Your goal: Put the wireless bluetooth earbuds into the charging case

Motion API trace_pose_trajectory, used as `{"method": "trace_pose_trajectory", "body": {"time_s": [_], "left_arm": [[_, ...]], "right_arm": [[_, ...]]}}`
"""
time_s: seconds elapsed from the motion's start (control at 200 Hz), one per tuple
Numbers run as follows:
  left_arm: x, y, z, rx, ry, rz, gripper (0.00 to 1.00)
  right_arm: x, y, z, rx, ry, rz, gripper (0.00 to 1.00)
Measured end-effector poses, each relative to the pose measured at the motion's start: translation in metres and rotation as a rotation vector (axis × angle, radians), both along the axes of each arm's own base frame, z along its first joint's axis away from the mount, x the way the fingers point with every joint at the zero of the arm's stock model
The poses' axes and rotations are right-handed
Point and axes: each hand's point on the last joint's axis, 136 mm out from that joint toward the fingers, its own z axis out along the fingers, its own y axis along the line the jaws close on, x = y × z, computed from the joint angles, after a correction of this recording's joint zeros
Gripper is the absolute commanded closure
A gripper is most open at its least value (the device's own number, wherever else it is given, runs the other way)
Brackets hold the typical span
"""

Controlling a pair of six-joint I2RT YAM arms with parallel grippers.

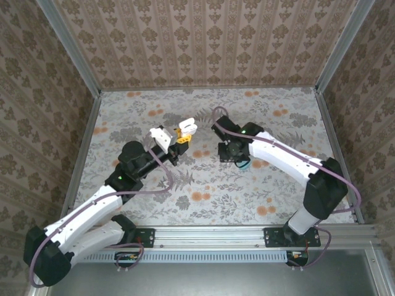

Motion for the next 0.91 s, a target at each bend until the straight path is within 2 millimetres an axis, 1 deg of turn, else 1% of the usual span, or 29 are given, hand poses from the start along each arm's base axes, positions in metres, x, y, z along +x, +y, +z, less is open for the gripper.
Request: {"method": "trace_pose_trajectory", "body": {"time_s": [0.21, 0.37, 0.485, 0.6, 0.755, 0.905], "left_arm": [[0.010, -0.011, -0.016, -0.002, 0.063, -0.014, 0.80], [0.012, -0.020, -0.025, -0.004, 0.095, -0.037, 0.80], [0.011, -0.025, -0.028, -0.007, 0.107, -0.057, 0.80], [0.010, -0.029, -0.028, -0.012, 0.104, -0.072, 0.80], [0.009, -0.034, -0.029, -0.016, 0.105, -0.098, 0.80], [0.007, -0.039, -0.027, -0.020, 0.106, -0.124, 0.80]], "right_arm": [[0.014, -0.005, 0.059, 0.039, -0.151, 0.033, 0.70], [0.017, -0.007, 0.101, 0.072, -0.268, 0.072, 0.70], [0.020, -0.002, 0.130, 0.109, -0.369, 0.118, 0.70], [0.020, 0.006, 0.157, 0.145, -0.467, 0.178, 0.71], [0.022, 0.023, 0.186, 0.196, -0.562, 0.253, 0.71], [0.021, 0.038, 0.198, 0.231, -0.608, 0.321, 0.71]]}}
